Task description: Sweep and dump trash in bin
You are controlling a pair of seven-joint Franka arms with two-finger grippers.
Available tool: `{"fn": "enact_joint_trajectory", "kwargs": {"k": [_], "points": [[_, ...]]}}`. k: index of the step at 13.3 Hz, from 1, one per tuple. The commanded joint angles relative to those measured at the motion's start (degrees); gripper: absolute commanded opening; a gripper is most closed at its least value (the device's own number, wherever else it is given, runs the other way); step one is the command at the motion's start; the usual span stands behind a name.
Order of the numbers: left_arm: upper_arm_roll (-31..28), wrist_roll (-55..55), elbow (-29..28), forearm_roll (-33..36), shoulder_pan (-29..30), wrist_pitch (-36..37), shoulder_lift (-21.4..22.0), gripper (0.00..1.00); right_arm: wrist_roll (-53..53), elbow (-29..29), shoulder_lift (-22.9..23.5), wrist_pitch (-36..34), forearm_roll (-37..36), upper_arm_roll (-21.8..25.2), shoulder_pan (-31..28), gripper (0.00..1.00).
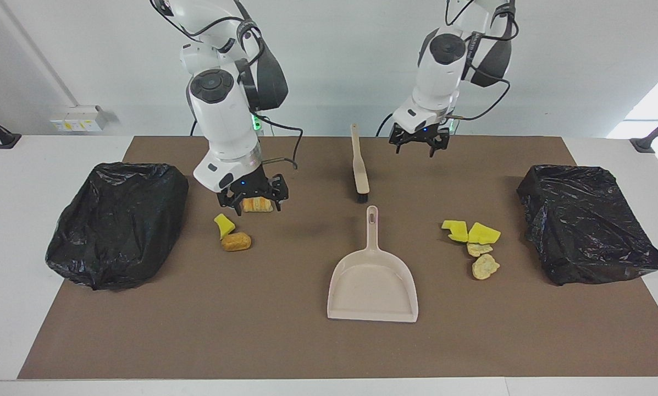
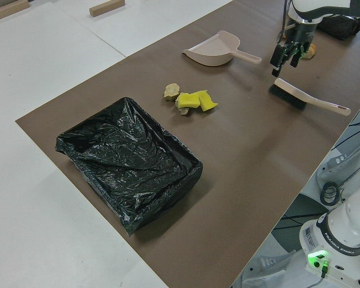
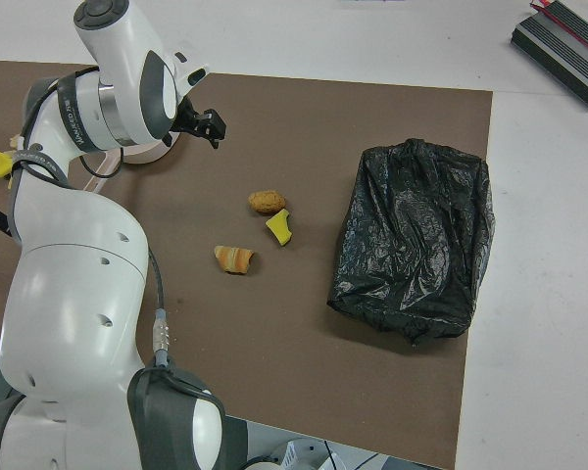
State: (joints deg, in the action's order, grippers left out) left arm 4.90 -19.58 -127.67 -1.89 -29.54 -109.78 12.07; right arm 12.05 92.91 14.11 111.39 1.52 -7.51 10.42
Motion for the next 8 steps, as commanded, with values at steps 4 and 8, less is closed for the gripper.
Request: {"fn": "enact_joint_trajectory", "kwargs": {"k": [4, 8], "points": [[-1.1, -11.4, -11.7, -0.4, -14.6, -11.4, 0.6, 1.0, 4.6, 1.0, 2.4, 5.8, 2.5, -0.1, 3.6, 1.0], [-1.1, -16.3, -15.2, -0.6, -19.0, -17.8, -0.6, 1.0, 10.5, 0.5, 4.6, 8.7, 2.7, -0.2, 7.0, 1.0]]}}
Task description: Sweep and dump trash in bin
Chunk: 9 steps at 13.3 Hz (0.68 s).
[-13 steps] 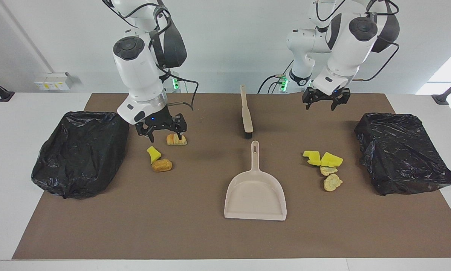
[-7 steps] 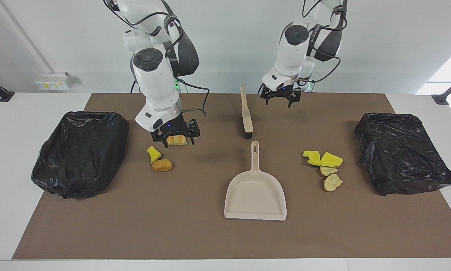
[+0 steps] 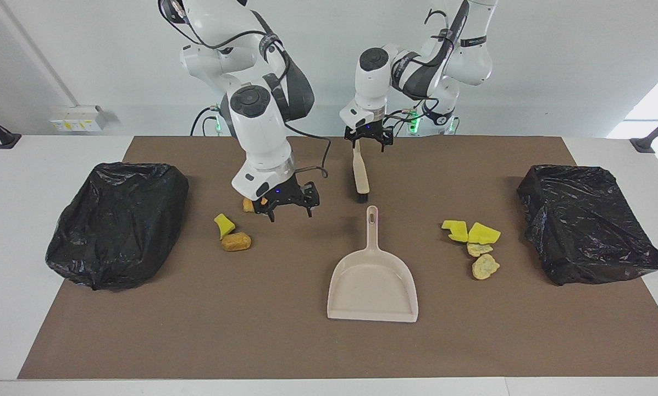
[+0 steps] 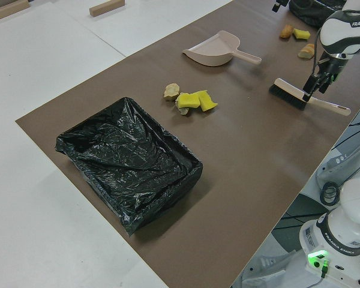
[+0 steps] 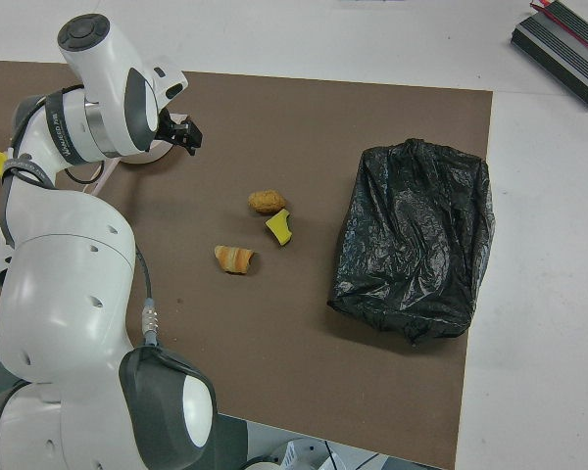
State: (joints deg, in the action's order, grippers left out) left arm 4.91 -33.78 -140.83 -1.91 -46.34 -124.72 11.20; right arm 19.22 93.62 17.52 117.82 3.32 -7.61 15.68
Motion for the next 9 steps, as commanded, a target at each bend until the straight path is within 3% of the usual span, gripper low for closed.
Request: {"fn": "enact_joint_trajectory", "kwargs": {"k": [1, 6, 9], "points": [[-1.1, -3.0, -2.3, -0.6, -3.2, -3.1, 0.2, 1.0, 5.6, -0.2, 2.1, 3.0, 0.6, -0.1, 2.3, 1.0], [-1.1, -6.9, -2.7, -2.7, -5.3, -3.9, 0.2, 0.97, 15.7, -7.2, 10.8, 7.5, 0.0, 0.0, 8.6, 1.0], [-1.1, -7.2, -2.9, -3.2, -5.3, -3.9, 0.3, 0.93, 19.1, -10.1, 13.8, 10.9, 0.4, -0.1, 9.5, 1.0]]}}
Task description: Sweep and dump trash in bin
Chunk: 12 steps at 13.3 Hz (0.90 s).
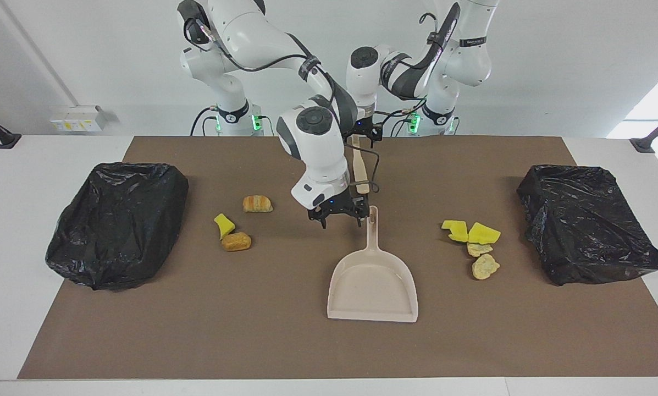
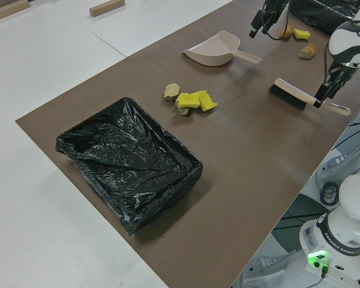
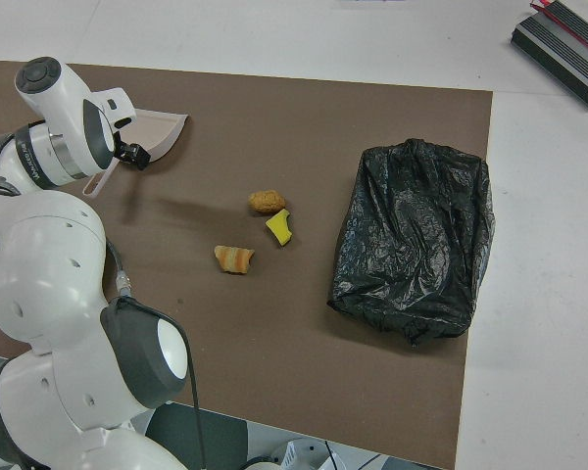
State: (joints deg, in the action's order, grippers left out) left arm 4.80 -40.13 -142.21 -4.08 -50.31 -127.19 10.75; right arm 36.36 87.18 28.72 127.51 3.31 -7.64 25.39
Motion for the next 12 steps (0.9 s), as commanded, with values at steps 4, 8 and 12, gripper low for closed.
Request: {"fn": "enact_joint_trajectory", "kwargs": {"k": [4, 8, 12], "points": [[-1.0, -0.9, -2.0, -2.1, -2.6, -1.3, 0.1, 0.91, 5.4, -7.1, 7.3, 4.3, -0.5, -1.2, 2.1, 1.0], [-1.1, 0.2, -1.9, -2.2, -2.6, -0.5, 0.2, 0.0, 7.0, -6.7, 8.8, 4.1, -3.6, -0.8, 4.7, 0.99], [-1.4, 1.0, -1.0, -2.2, -1.8, 3.9, 0.6, 0.0, 7.8, -6.4, 8.0, 1.0, -5.4, -1.0, 5.0, 0.69]]}}
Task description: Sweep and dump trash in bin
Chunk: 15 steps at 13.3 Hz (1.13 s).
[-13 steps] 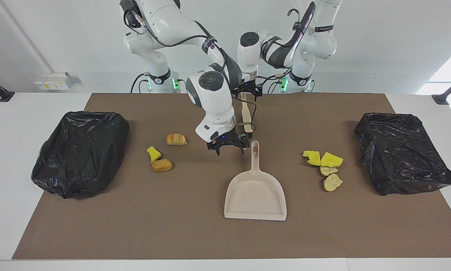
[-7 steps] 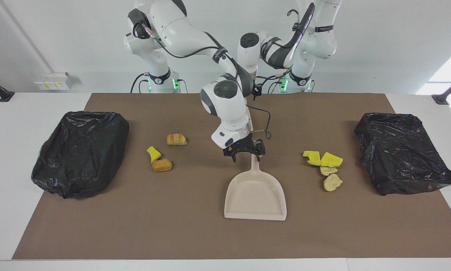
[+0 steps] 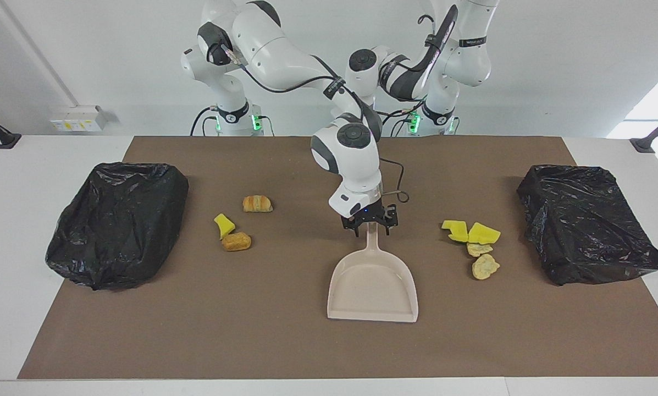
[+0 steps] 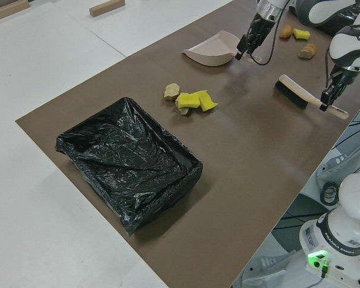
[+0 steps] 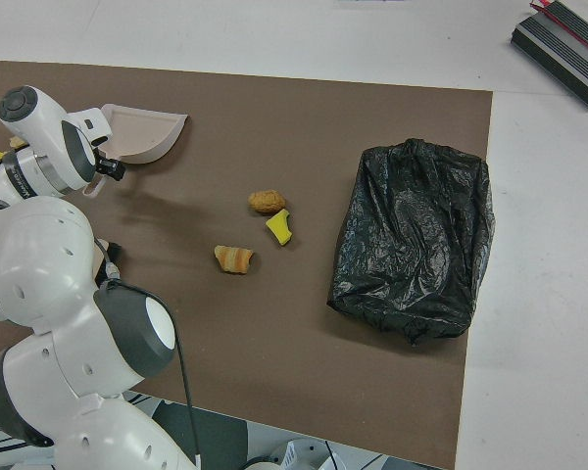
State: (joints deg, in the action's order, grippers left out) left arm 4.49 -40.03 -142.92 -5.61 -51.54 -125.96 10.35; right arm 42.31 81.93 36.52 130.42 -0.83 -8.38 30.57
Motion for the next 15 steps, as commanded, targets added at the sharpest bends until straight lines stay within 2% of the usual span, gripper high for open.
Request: {"fn": "enact_joint_trajectory", "kwargs": {"k": [1, 3, 4, 5, 8, 11, 13, 15], "points": [[-1.4, 2.1, 0.5, -0.7, 0.5, 5.4, 1.4, 0.0, 1.8, -1.2, 0.1, -2.4, -1.4, -0.2, -0.1, 0.54], [-1.4, 5.0, 2.2, -0.7, 3.5, 12.6, 1.9, 0.0, 1.6, -1.2, 0.0, -2.5, -1.4, -0.2, -0.3, 0.3], [-1.4, 6.7, 2.3, -0.7, 5.0, 15.2, 3.4, 0.0, 1.5, -1.1, 0.0, -2.5, -1.5, -0.3, -0.6, 0.11], [-1.4, 7.6, 2.3, -0.7, 6.4, 17.0, 4.6, 0.0, 1.3, -0.3, -1.2, -2.8, -1.5, -0.4, -0.9, 0.0], [-1.5, 9.2, 2.1, -0.6, 10.1, 20.8, 5.7, 0.0, 0.1, 0.8, -4.0, -5.5, -0.5, -0.6, -1.9, 0.0], [-1.6, 9.6, 2.4, 0.3, 16.5, 24.2, 7.8, 0.0, -8.7, 1.7, -6.4, -7.2, -0.3, -0.6, -2.1, 0.0], [-1.6, 15.4, 4.4, 0.3, 24.4, 28.6, 12.3, 0.0, -18.6, 1.7, -8.6, -12.8, -0.2, -0.7, -4.6, 0.0], [-1.6, 18.9, 8.7, 0.3, 32.1, 33.0, 12.5, 0.0, -28.6, 1.7, -11.0, -18.4, -0.1, -0.7, -7.6, 0.0]]}}
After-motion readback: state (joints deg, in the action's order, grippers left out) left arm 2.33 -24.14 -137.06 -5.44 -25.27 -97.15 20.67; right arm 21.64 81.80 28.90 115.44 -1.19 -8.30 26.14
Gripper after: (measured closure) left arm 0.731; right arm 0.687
